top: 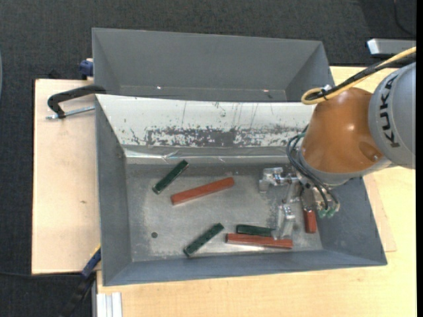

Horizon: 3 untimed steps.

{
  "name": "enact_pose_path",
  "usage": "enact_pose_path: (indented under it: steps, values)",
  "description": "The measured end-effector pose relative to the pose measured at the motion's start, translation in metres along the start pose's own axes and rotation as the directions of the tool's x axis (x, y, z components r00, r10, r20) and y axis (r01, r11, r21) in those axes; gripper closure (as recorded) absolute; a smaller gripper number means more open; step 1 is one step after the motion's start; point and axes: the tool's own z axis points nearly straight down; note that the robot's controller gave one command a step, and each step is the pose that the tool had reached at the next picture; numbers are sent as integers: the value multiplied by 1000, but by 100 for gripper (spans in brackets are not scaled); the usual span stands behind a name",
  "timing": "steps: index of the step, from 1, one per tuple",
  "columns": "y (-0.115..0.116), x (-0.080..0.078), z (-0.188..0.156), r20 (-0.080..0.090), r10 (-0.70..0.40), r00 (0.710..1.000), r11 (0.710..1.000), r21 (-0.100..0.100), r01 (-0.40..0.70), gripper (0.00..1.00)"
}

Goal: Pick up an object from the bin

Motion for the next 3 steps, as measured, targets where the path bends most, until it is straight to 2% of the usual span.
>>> enact_pose_path:
  steps: [1, 2, 3]
  values:
    - [11, 6, 39, -6, 70, 998, 998, -3, -70, 0]
    - [32, 7, 58, -1, -132, 991, 991, -1, 132, 100]
    - [32, 7, 58, -1, -132, 991, 991, -1, 132, 100]
